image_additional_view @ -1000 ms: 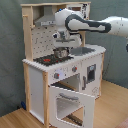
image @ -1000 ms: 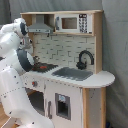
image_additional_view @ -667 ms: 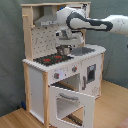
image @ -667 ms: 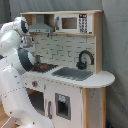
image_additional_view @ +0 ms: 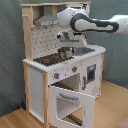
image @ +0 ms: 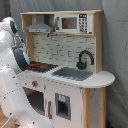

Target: Play with the kitchen

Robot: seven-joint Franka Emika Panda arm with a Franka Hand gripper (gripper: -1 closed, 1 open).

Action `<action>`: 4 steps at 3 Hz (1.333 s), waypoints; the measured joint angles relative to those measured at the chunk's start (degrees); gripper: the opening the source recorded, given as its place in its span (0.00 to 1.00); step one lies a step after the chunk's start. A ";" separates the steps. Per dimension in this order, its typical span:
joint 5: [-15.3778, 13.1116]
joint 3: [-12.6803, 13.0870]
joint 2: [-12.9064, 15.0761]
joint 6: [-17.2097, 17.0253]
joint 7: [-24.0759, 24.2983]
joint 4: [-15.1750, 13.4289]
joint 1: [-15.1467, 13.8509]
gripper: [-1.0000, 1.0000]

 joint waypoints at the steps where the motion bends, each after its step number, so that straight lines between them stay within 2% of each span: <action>1: -2.67 -0.01 2.76 0.04 1.86 -3.63 3.50 0.00; 3: -7.00 0.00 9.06 1.33 4.87 -11.73 8.95 0.00; 4: -9.30 0.01 12.53 3.41 6.85 -16.97 11.63 0.00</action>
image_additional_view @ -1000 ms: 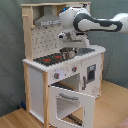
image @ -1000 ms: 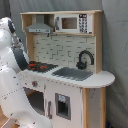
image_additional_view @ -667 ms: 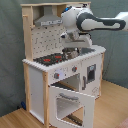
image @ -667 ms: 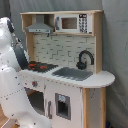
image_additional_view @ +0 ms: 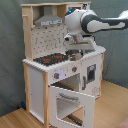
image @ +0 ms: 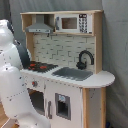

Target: Play with the kitchen

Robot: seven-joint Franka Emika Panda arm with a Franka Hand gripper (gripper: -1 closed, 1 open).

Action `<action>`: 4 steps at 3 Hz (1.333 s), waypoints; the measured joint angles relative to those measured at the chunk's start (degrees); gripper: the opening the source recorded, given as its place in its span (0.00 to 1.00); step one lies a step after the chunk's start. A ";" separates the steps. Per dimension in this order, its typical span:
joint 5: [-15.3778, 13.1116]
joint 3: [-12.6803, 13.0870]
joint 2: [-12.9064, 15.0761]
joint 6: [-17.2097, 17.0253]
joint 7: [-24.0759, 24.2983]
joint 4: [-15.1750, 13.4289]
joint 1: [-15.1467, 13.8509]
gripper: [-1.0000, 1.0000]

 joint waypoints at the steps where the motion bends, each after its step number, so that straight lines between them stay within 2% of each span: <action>1: -2.22 0.02 3.08 2.12 1.70 -4.54 1.92 0.00; 4: -11.84 0.41 15.52 7.96 8.78 -17.81 6.30 0.00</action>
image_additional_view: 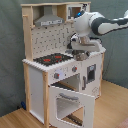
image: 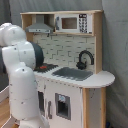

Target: Play with the kitchen

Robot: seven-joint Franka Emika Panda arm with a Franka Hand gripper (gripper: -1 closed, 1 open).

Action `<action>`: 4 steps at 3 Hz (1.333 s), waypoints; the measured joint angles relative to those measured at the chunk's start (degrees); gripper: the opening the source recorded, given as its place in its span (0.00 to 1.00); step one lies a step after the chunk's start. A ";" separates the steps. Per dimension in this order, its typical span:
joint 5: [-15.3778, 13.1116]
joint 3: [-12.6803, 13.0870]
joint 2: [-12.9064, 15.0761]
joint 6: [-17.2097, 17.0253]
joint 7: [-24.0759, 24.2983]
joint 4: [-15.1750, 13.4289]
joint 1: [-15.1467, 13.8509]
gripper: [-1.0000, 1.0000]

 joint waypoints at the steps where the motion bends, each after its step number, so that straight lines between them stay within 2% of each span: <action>1: -3.86 0.71 5.07 0.73 3.02 -3.49 0.88 0.00; 4: -14.08 5.12 19.66 1.10 12.55 -12.33 1.27 0.00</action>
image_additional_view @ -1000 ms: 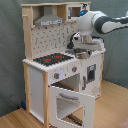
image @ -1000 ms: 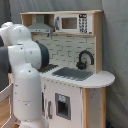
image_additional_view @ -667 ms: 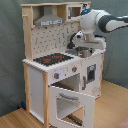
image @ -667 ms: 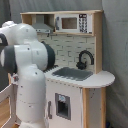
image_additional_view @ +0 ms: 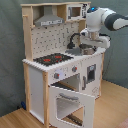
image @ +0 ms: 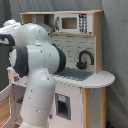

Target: Play with the kitchen

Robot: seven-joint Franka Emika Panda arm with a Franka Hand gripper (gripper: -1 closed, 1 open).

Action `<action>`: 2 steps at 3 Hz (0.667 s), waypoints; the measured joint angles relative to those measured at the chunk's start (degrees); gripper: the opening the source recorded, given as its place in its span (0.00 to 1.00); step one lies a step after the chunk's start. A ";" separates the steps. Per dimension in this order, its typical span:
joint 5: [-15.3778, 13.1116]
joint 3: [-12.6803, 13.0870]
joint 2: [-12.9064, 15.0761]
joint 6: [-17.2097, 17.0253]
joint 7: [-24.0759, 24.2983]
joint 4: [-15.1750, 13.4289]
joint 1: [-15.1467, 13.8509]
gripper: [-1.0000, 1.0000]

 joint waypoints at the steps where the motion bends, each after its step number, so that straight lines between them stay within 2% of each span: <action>1: -2.62 0.79 3.58 0.55 2.64 -2.61 0.00 0.00; 2: -5.42 0.79 6.76 2.07 5.35 -5.43 -0.03 0.00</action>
